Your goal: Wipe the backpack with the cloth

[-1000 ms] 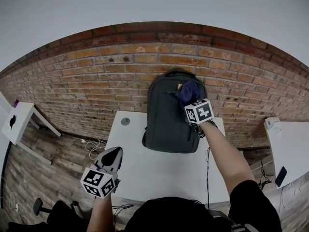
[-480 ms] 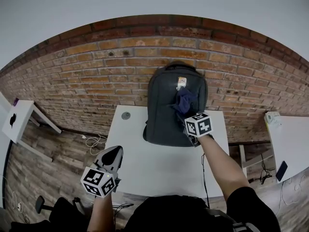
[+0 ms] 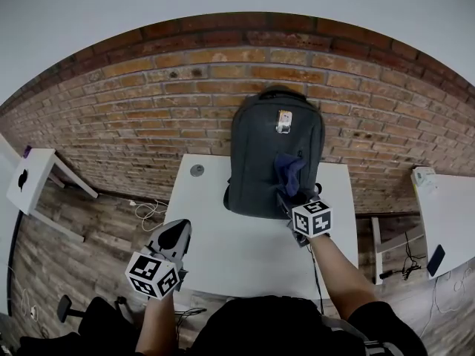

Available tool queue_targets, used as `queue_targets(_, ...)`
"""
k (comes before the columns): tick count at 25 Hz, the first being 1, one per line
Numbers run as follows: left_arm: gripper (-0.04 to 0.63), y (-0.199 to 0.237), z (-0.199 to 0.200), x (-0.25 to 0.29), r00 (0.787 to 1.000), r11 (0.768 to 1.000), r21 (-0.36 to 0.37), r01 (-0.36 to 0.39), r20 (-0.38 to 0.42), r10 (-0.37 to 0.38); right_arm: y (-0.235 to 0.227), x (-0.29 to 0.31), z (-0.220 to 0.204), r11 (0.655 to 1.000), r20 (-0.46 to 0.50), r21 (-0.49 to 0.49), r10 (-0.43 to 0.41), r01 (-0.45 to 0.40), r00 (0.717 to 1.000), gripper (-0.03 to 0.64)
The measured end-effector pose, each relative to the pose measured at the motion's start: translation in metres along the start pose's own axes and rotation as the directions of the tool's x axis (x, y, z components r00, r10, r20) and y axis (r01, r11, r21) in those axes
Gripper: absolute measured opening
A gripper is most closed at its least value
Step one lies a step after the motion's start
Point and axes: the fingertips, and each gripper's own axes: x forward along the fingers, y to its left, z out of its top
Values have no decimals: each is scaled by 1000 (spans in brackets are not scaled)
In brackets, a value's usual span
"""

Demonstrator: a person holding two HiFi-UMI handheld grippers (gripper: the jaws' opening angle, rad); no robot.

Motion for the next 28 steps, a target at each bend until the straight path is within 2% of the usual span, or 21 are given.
queue_targets(3,-5,0,0,1,1000,1000,-2,-1,0,1,4,-2,-25,1000,-61,-12,2,-3,998,60)
queue_targets(8,-5,1,-4,6,1000,1000,-4,5,-15,-5,0,3,-83,992,-206,-126,-27,1,978,60)
queue_targets(14,-5,5,-5,10,1000,1000,-9,3,-16,-3,1,7,-123,996,-293,-83,-11,-14,956,60)
queue_targets(20,-5,9,-4,14,1000,1000,-8,14,-23,-14,10,15,-174,996,-410,-83,-13,-23,912,60)
queue_targets(23,-5,12,-2,15,999,1000,10,20,-28,-19,11,22,-178,996,-418,-88,-24,-14,908,60)
queue_targets(28,-5,24,1,13,1000,1000,14,6,-22,-6,30,35,-157,993,-377,-106,9,-53,926,60)
